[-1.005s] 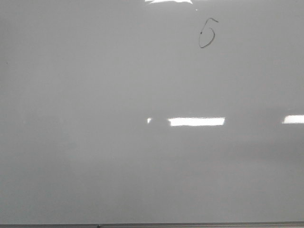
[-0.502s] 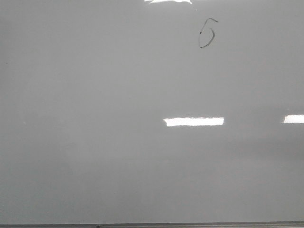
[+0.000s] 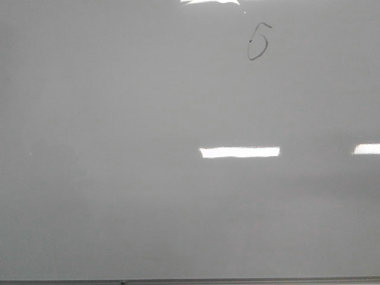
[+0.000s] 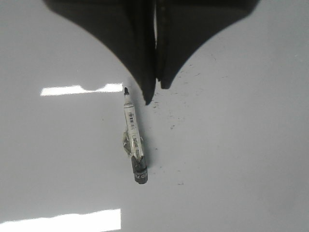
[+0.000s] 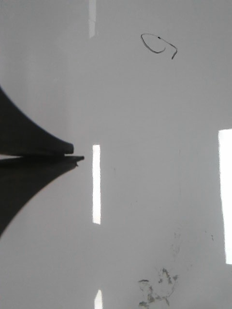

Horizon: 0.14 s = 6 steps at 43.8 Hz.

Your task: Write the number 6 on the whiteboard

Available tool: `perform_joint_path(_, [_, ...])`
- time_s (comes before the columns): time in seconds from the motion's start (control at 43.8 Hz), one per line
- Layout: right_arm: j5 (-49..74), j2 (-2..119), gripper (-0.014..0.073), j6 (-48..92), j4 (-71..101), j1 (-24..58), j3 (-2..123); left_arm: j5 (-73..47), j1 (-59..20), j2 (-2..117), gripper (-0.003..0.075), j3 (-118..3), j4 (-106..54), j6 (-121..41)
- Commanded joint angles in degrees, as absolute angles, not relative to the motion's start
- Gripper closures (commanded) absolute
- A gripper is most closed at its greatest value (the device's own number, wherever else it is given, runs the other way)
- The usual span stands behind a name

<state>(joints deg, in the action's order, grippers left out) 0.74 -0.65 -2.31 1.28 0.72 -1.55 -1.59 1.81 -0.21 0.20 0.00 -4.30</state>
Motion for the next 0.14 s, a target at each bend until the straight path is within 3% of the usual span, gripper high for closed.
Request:
perform_joint_path(0.0, [-4.2, -1.7, 0.0662, -2.2, 0.7, 0.5, -1.3, 3.2, 1.4, -1.0, 0.0741, 0.5, 0.0, -4.1])
perform_joint_path(0.114, [-4.2, -1.7, 0.0662, -2.2, 0.7, 0.5, -1.3, 3.2, 1.4, -1.0, 0.0741, 0.5, 0.0, -4.1])
